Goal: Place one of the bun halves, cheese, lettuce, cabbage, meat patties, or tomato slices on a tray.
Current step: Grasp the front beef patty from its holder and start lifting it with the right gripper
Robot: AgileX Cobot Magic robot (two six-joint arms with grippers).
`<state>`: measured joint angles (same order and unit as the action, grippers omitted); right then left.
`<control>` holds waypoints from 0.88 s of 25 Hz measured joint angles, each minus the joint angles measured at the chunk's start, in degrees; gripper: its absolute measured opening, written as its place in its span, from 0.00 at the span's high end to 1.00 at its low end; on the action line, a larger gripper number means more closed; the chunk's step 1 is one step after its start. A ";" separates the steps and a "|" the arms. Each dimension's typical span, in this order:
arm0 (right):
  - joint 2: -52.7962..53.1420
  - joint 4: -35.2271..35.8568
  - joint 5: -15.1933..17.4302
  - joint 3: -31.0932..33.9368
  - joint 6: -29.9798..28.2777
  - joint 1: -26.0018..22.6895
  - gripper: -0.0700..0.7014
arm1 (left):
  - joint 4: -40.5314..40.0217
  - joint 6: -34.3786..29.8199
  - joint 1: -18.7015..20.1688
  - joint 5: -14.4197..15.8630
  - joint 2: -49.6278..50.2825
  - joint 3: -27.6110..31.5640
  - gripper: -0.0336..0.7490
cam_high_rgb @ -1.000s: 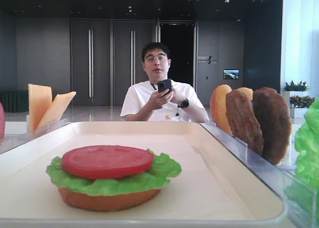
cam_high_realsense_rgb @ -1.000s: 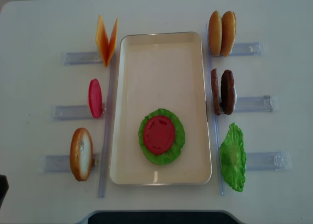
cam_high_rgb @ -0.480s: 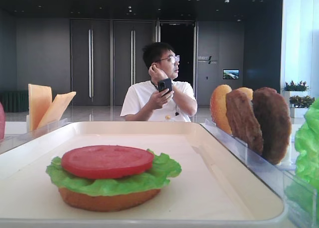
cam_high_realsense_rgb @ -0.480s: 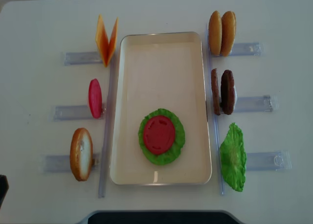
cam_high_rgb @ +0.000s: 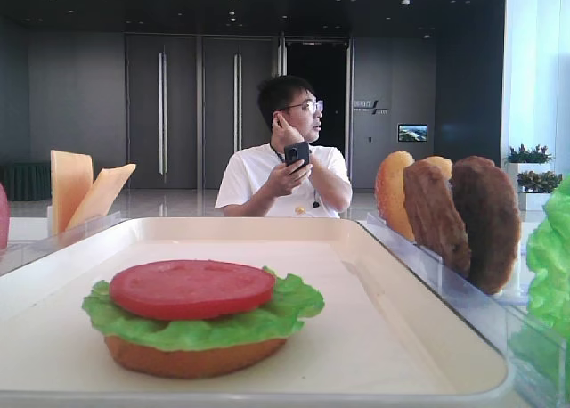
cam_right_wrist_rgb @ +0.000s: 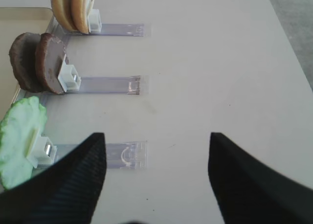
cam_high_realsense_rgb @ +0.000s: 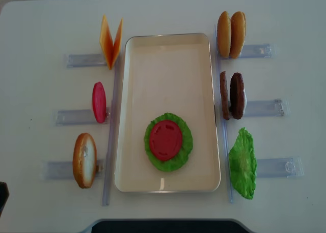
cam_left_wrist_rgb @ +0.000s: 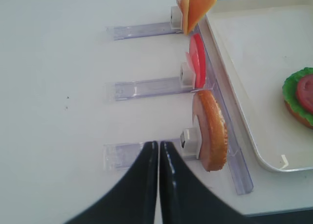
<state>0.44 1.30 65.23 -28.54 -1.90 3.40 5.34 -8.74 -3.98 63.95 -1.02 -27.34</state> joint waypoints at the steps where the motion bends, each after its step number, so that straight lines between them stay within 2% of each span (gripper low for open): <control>1: 0.00 0.00 0.00 0.00 0.00 0.00 0.31 | 0.00 0.00 0.00 0.00 0.00 0.00 0.96; 22: 0.00 -0.11 0.00 0.00 0.00 0.00 0.31 | 0.00 0.00 0.00 0.00 0.00 0.00 0.96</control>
<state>0.44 1.19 65.23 -28.54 -1.90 3.40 5.34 -8.74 -3.98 63.95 -1.02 -27.34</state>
